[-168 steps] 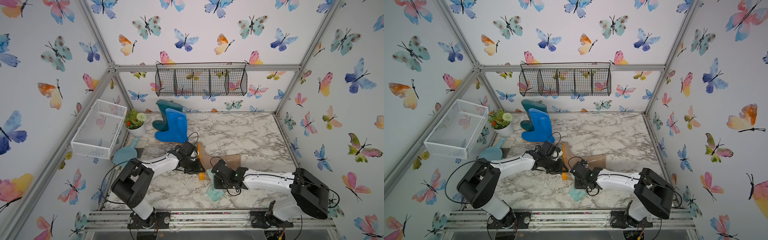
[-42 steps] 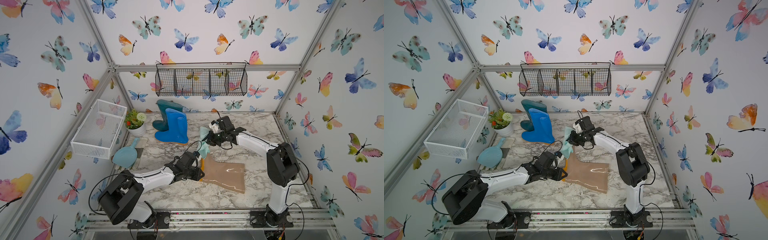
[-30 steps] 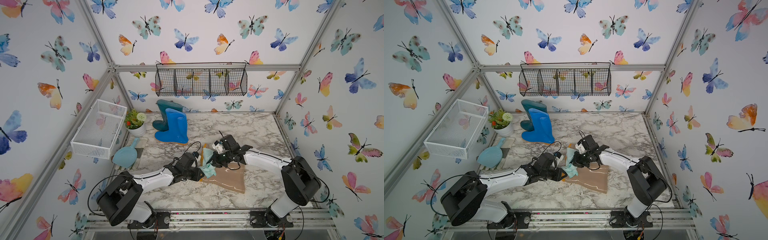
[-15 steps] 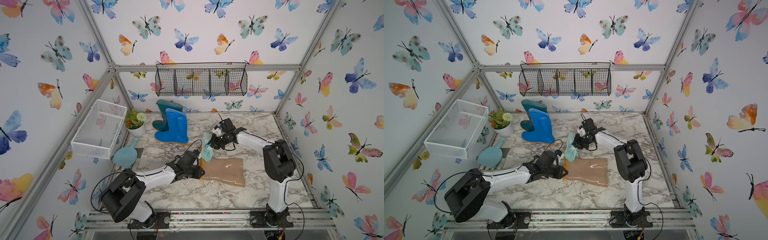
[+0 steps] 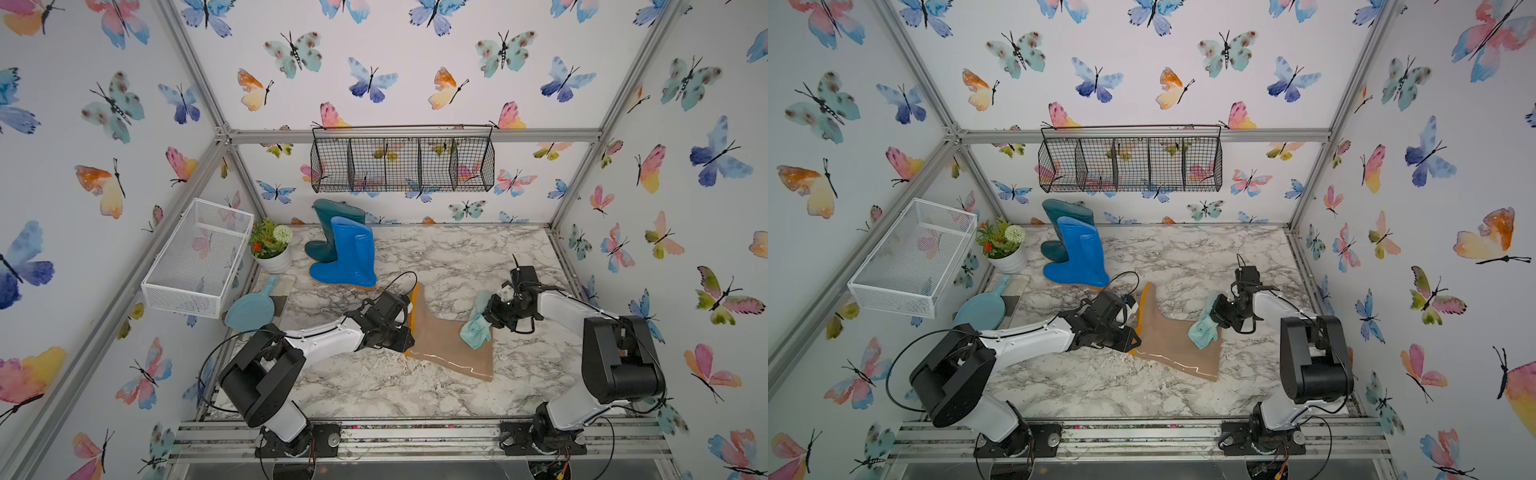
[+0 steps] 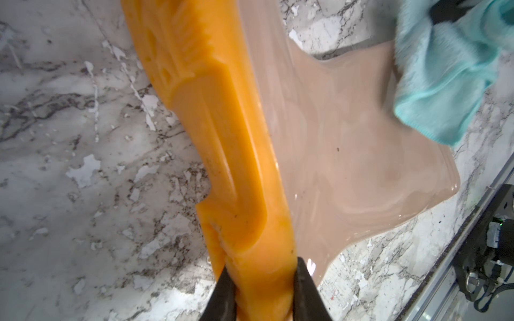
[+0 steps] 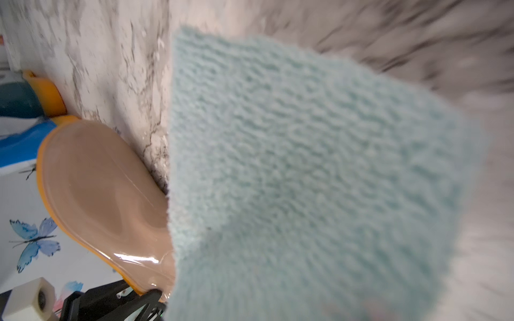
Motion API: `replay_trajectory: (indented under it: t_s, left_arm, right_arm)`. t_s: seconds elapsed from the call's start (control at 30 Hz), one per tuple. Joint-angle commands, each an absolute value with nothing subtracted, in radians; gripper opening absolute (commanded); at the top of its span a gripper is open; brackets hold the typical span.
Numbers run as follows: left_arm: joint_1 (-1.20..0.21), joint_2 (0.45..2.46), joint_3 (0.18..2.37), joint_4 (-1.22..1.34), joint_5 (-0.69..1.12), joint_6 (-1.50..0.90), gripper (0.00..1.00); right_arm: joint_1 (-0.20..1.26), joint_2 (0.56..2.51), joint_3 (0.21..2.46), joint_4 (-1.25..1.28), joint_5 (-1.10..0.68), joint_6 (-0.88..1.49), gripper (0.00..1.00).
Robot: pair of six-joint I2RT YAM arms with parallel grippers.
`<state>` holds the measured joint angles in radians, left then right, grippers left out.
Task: Wipe the rubber boots with a cloth
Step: Wipe the dirt off the rubber boot, then adjust the rubber boot at the center of the board.
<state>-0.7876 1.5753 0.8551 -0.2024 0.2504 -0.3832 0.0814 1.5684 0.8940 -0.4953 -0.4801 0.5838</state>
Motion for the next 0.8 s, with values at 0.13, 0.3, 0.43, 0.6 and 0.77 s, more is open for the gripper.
replay_trajectory:
  t_s: [0.13, 0.3, 0.43, 0.6, 0.77]
  left_arm:
    - [-0.842, 1.495, 0.981, -0.394, 0.061, -0.249, 0.55]
    - [-1.015, 1.434, 1.034, -0.400, -0.149, -0.161, 0.70]
    - [-1.184, 1.524, 1.070, -0.328, -0.254, -0.069, 0.73]
    - [-1.308, 1.798, 1.295, -0.395, -0.270, 0.035, 0.73]
    - [-1.380, 2.005, 1.460, -0.443, -0.338, 0.117, 0.72]
  right_arm:
    - [0.033, 1.418, 1.027, -0.666, -0.273, 0.500, 0.01]
    - [-0.044, 1.326, 1.061, -0.670, -0.133, 0.503, 0.01]
    - [-0.134, 1.298, 1.046, -0.663, -0.112, 0.506, 0.01]
    - [-0.167, 1.297, 0.979, -0.651, -0.125, 0.511, 0.01]
    - [-0.175, 1.288, 0.885, -0.626, -0.185, 0.534, 0.01]
